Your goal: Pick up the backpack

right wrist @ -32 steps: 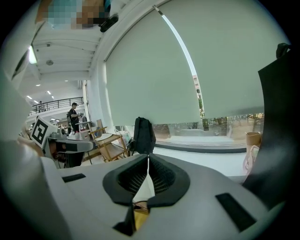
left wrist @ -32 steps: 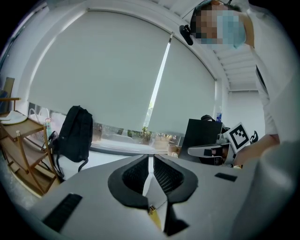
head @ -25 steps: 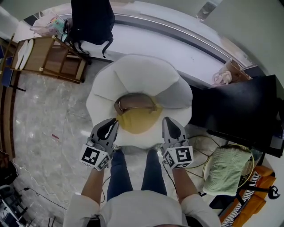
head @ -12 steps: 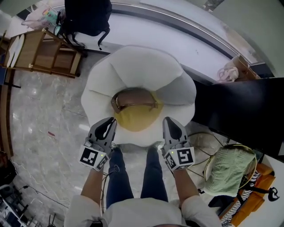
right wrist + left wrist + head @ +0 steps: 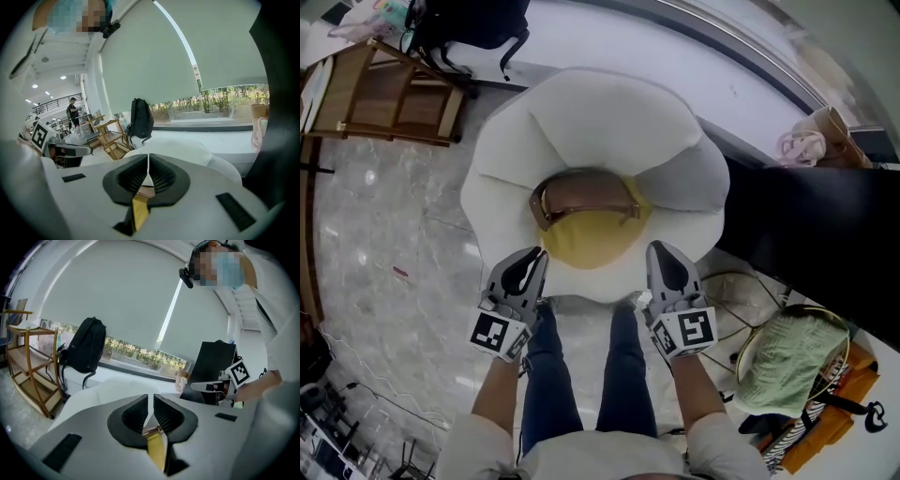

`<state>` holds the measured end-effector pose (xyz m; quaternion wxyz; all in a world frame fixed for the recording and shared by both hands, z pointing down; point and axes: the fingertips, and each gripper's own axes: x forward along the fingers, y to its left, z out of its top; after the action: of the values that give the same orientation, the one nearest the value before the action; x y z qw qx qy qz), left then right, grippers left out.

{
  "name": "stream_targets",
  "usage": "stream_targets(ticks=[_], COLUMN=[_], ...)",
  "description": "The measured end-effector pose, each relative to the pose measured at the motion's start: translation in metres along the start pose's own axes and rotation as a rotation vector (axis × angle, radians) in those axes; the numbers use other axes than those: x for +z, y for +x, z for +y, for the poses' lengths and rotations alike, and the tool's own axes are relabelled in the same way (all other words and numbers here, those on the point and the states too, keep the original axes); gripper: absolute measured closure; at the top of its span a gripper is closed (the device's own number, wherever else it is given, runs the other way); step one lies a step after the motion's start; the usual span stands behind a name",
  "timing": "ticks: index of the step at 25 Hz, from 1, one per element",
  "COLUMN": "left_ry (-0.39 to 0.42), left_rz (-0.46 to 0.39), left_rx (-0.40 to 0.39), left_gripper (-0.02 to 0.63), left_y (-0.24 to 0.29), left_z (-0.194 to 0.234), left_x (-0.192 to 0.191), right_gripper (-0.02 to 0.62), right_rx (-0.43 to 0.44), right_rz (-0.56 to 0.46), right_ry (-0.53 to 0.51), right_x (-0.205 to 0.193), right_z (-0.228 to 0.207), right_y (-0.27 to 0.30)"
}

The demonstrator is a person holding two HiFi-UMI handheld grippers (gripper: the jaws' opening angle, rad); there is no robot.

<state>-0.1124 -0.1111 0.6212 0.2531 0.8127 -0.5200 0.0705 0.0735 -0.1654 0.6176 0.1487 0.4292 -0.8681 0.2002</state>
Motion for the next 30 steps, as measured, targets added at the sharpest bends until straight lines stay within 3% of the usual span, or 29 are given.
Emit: stream_targets(ticks=[18,27,28,30], left_ry=[0.002,-0.1,-0.117,-0.15], left_rz=[0.031,0.03,0.035,0.051], left_rx=[-0.003,0.024,0.031,0.05], left_gripper=[0.551,0.548,0.542,0.462], left_y=[0.049,0.054,0.055,0.056], left_z=[0.027,0.043,0.045,0.05], left_x=[-0.076,-0.114,-0.118,-0.128], right_gripper=[0.565,0.565,0.565,0.564], right_rx=[-0.038,-0.051,-0.052,-0.055], right_rz=[0.075,0.11,0.112,0.115], right_ry=[0.006,0.011,0.01,0.01], right_x=[-0.096,-0.132,-0.134,-0.138], right_z=[-0.031,-0.042,-0.043,-0.045], right_y=[0.051,0.067,0.068,0.071])
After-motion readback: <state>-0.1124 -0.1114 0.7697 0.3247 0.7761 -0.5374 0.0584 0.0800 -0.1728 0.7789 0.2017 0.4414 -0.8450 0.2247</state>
